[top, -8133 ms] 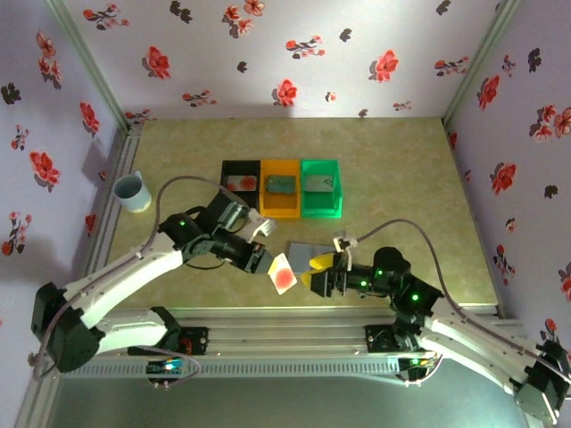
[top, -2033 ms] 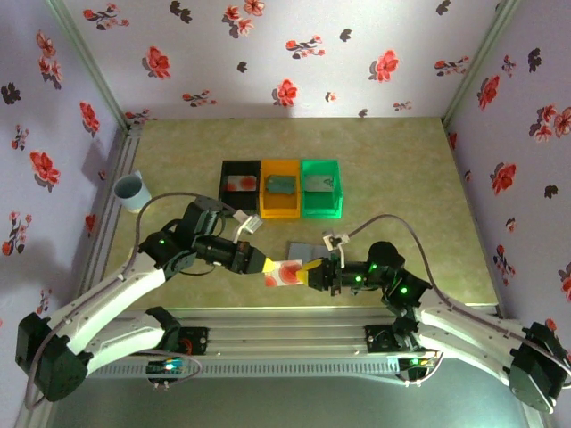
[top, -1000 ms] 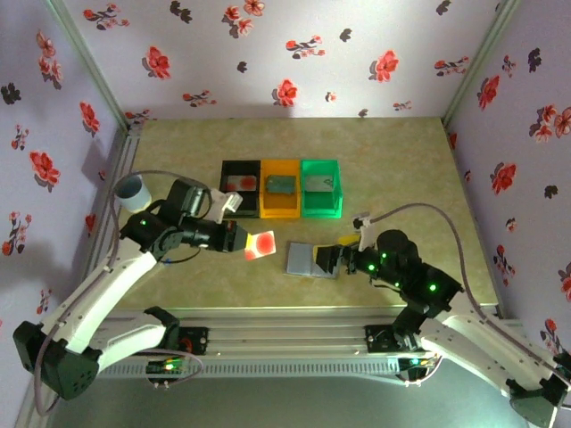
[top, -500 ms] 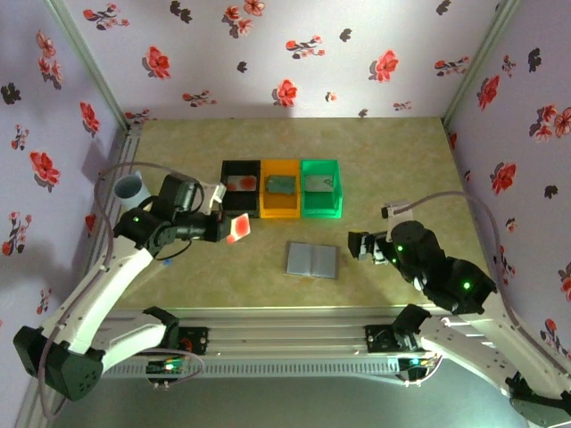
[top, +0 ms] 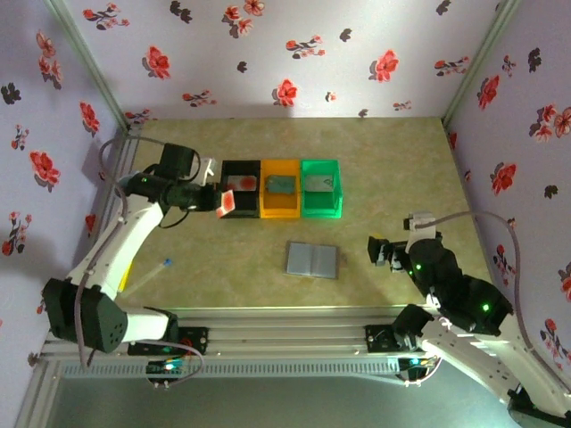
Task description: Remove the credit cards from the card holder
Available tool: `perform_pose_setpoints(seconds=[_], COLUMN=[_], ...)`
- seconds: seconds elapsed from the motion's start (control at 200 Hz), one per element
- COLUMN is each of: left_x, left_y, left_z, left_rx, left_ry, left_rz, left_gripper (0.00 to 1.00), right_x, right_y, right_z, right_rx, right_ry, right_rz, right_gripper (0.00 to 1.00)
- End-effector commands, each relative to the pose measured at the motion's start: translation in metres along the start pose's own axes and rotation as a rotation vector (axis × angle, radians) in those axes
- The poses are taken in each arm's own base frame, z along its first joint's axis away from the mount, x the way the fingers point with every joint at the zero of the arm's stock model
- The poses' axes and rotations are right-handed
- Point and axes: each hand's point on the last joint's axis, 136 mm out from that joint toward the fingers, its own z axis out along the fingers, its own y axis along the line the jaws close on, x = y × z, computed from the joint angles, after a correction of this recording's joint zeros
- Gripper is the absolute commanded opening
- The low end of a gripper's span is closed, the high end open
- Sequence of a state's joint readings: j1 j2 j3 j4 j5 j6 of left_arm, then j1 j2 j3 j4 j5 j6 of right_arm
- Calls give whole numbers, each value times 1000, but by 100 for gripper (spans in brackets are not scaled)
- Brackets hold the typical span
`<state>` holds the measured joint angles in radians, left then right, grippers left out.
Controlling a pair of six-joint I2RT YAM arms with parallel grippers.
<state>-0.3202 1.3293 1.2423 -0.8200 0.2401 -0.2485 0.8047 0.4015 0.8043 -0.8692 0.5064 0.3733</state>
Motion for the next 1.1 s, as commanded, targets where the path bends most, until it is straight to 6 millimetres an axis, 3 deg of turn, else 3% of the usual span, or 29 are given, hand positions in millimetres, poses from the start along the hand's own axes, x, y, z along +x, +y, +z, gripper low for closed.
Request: perform_pose_setpoints(seconds=[0.0,0.225,0.42,0.65,0.945,1.095], left_x=[-20,-37,-59,-72,-93,-89], left_y=[8,20,23,26,22,21], left_z=[2,33,50,82,101,113], left_rx=[-42,-82,-89,-78,-49,-26], left_ry=[-17,55,56,112,135,187], left_rz=[42,60,51,50,67,64], left_gripper=[0,0,0,0,0,0], right_x=[-3,0,3,4,5,5], right_y=[-5,-1,5,8,10,11], right_z=[-1,0,4,5,5,6], right_rx=[11,-7,-35,-46,-57,-59], right_ry=[-40,-33,-18,-14,-13,-14], right_rz=[6,3,-10,-15,-21,-23], right_gripper=[99,99,99,99,99,99])
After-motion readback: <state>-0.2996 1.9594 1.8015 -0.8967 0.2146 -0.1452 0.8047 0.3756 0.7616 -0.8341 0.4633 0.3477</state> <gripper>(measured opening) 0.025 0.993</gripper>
